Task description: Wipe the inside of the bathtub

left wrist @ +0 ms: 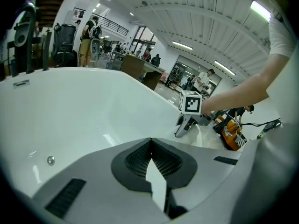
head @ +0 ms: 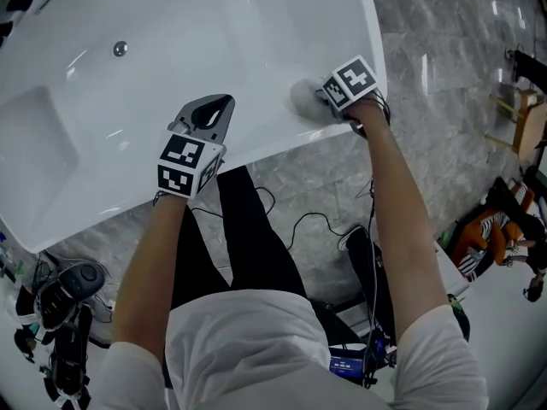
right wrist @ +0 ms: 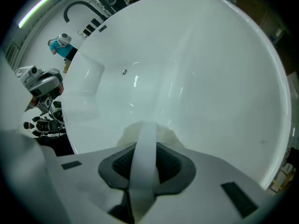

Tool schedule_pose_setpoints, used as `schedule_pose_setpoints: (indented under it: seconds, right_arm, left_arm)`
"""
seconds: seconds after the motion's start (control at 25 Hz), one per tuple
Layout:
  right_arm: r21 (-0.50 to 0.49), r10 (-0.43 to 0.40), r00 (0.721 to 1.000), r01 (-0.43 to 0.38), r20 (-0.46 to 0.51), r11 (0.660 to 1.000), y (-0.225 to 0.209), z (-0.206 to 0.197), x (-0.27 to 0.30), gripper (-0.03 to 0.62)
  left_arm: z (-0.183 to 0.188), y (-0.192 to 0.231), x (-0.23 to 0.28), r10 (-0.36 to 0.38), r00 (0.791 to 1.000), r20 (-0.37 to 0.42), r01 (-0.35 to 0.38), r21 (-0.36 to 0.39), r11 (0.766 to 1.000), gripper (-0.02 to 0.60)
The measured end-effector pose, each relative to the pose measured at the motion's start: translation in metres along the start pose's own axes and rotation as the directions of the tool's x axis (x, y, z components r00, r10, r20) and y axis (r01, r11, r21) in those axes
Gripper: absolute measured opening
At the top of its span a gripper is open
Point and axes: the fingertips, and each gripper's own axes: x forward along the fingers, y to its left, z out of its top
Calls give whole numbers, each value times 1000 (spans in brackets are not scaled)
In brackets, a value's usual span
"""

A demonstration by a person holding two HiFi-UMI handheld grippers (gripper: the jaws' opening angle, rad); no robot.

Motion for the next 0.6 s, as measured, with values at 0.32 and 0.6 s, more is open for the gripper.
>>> schedule_pose_setpoints:
  seconds: [0.32, 0.6]
  right_arm:
    - [-10, 27, 999, -27, 20, 1000, 35, 11, 7, 91]
    - [-28, 51, 998, -50, 45, 998, 79, 22, 16, 92]
  left_arm:
    - [-15, 12, -26, 32, 999, 10, -31, -10, 999, 8]
    - [-38, 25, -56, 61, 998, 14, -60, -25, 998, 8]
